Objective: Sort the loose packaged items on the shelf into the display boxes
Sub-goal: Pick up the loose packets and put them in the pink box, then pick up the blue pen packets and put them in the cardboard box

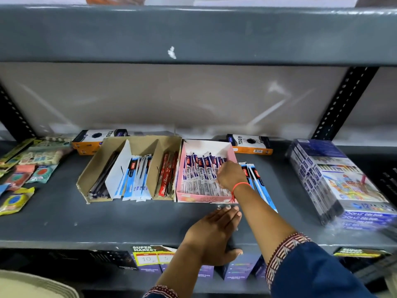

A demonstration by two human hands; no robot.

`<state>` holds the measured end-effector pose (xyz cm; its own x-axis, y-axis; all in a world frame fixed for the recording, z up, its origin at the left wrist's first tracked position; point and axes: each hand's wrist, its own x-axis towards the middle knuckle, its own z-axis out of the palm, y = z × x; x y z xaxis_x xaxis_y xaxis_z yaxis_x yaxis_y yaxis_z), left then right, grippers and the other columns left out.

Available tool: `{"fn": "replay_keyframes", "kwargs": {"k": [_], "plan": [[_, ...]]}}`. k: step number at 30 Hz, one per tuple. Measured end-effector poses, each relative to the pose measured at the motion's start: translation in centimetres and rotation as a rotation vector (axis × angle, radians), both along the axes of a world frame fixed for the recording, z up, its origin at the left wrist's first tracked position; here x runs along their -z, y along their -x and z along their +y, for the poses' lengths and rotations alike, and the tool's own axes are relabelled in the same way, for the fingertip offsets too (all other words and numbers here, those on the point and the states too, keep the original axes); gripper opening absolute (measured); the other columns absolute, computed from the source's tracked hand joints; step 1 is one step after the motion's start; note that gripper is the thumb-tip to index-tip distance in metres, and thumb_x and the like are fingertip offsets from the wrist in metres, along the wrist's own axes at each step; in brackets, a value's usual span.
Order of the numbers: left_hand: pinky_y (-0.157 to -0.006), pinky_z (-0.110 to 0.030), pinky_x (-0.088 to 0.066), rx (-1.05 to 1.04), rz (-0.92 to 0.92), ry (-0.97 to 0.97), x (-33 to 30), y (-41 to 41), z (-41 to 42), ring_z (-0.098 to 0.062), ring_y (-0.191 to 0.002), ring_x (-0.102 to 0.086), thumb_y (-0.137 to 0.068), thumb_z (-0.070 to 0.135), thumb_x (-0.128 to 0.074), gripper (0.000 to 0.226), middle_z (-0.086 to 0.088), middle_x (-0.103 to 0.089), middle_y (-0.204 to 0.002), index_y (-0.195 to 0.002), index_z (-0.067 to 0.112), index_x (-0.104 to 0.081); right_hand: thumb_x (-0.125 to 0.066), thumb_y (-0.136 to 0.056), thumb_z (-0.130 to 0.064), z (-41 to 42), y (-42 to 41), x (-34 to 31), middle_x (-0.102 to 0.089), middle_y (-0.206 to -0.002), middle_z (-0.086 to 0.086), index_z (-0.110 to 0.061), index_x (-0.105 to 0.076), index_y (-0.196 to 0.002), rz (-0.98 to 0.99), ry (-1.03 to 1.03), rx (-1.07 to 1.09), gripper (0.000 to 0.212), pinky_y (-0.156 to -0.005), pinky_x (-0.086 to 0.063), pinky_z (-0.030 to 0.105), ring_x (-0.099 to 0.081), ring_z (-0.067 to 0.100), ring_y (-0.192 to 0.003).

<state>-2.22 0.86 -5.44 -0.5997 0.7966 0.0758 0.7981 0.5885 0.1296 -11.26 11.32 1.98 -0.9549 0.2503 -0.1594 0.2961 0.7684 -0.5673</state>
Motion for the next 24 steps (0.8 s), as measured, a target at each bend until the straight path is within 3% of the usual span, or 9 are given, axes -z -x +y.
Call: {"fn": "replay_keyframes", "kwargs": {"k": [2,4,6,8,11,17,20,22,24], "plan": [[-0.114,-0.03,0.005,0.001,0.006,0.006,0.1,0.0,0.0,-0.021,-0.143,-0.001,-0.089,0.05,-0.045,0.08,-0.008,-0.006,-0.157,-0.146,0.01,-0.005,-0.044,-0.087,-0.003,1.2,-0.8,-0.9,-0.065,-0.094,0.021,0.002,-0.067,-0.099,0.087,-0.001,0.074,0.027,-0.074,-0.051,0.032,-0.062,0.037,-0.089],[-0.113,-0.029,0.006,-0.013,0.013,-0.003,0.3,0.0,-0.1,-0.019,-0.143,-0.002,-0.089,0.052,-0.044,0.08,-0.007,-0.006,-0.157,-0.146,0.012,-0.005,-0.043,-0.082,-0.002,4.0,-1.9,-1.2,-0.06,-0.077,0.021,-0.003,-0.067,-0.078,0.208,0.005,0.23,0.024,-0.064,-0.041,0.027,-0.05,0.035,-0.071],[-0.111,-0.027,0.009,-0.024,0.012,-0.011,0.2,-0.1,-0.2,-0.018,-0.142,-0.001,-0.088,0.054,-0.042,0.081,-0.005,-0.004,-0.157,-0.147,0.014,-0.004,-0.046,-0.081,-0.002,7.1,-3.3,-0.5,-0.066,-0.092,0.028,0.003,-0.066,-0.086,0.18,-0.002,0.335,0.022,-0.07,-0.045,0.032,-0.057,0.039,-0.08],[-0.109,-0.025,0.011,-0.032,0.008,-0.011,0.2,-0.1,-0.2,-0.017,-0.142,0.002,-0.088,0.057,-0.041,0.082,-0.003,-0.001,-0.157,-0.147,0.016,-0.001,-0.052,-0.084,-0.008,8.6,-4.6,0.5,-0.064,-0.113,0.028,0.004,-0.062,-0.107,0.019,-0.056,0.32,0.028,-0.085,-0.049,0.039,-0.06,0.041,-0.105],[-0.108,-0.025,0.014,-0.044,0.013,-0.003,0.2,-0.1,-0.2,-0.016,-0.142,0.004,-0.088,0.058,-0.039,0.082,-0.001,0.002,-0.157,-0.147,0.018,0.001,-0.053,-0.086,-0.012,8.8,-5.0,1.6,-0.059,-0.123,0.025,-0.001,-0.055,-0.119,-0.084,-0.131,0.262,0.035,-0.095,-0.047,0.042,-0.055,0.04,-0.116],[-0.099,-0.017,0.021,-0.063,-0.001,-0.006,0.4,-0.2,-0.3,-0.013,-0.141,0.006,-0.086,0.061,-0.038,0.083,0.004,0.004,-0.157,-0.146,0.023,0.005,-0.051,-0.087,-0.004,10.4,-4.4,1.3,-0.061,-0.122,0.026,0.006,-0.058,-0.115,-0.127,-0.039,0.273,0.031,-0.091,-0.048,0.039,-0.059,0.04,-0.112],[-0.107,-0.023,0.013,-0.068,0.003,0.01,0.6,-0.1,-0.3,-0.013,-0.142,0.006,-0.086,0.063,-0.036,0.083,0.003,0.004,-0.157,-0.146,0.023,0.006,-0.057,-0.083,-0.001,11.2,-3.9,1.1,-0.063,-0.117,0.027,0.01,-0.061,-0.111,-0.182,0.024,0.25,0.031,-0.088,-0.05,0.037,-0.062,0.037,-0.109],[-0.109,-0.025,0.008,-0.069,0.003,0.017,0.6,0.0,-0.3,-0.014,-0.142,0.006,-0.086,0.063,-0.035,0.083,0.003,0.003,-0.157,-0.146,0.023,0.005,-0.058,-0.08,0.002,11.4,-3.7,1.0,-0.063,-0.102,0.027,0.007,-0.063,-0.105,-0.207,0.073,0.242,0.026,-0.082,-0.05,0.036,-0.064,0.034,-0.096],[-0.108,-0.024,0.011,-0.065,0.015,0.017,0.5,-0.1,-0.3,-0.014,-0.142,0.005,-0.086,0.063,-0.035,0.083,0.002,0.002,-0.157,-0.146,0.022,0.004,-0.057,-0.079,0.004,11.4,-3.6,0.9,-0.056,-0.083,0.021,0.001,-0.061,-0.087,-0.228,0.094,0.233,0.009,-0.07,-0.047,0.032,-0.057,0.029,-0.078]]}}
